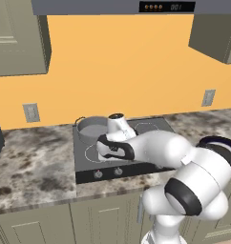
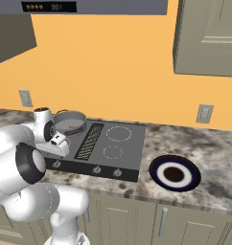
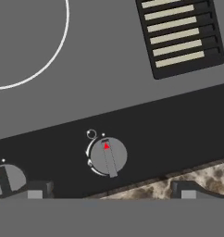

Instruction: Retrieve the frozen meat and place it in the pot on a burner. Then turn the burner on.

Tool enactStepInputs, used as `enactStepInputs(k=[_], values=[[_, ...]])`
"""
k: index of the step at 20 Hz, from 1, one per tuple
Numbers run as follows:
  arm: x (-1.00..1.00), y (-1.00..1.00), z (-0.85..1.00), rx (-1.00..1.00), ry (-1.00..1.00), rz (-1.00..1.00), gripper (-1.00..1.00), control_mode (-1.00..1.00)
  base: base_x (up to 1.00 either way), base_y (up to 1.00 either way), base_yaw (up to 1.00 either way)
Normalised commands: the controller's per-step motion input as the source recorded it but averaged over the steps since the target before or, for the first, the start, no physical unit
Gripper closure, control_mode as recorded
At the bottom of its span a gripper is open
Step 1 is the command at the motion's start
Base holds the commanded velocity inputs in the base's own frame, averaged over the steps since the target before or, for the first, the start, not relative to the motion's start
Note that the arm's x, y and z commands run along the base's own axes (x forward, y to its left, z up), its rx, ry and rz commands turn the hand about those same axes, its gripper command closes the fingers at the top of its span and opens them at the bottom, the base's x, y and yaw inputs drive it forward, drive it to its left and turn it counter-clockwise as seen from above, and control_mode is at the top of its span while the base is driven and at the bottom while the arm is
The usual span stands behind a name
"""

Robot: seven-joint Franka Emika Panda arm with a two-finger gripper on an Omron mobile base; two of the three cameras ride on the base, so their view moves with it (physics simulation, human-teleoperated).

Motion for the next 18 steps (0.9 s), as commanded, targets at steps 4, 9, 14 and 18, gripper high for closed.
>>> enactStepInputs(k=[4,9,14,18], values=[[0.03,0.0,-0.13,0.0,0.0,0.0,-1.0,-1.0,0.0,0.0,0.0],[-0.01,0.0,-0.16,0.0,0.0,0.0,-1.0,-1.0,0.0,0.0,0.0],[0.0,0.0,-0.31,0.0,0.0,0.0,-1.0,-1.0,0.0,0.0,0.0],[0.0,0.0,-0.28,0.0,0.0,0.0,-1.0,-1.0,0.0,0.0,0.0]])
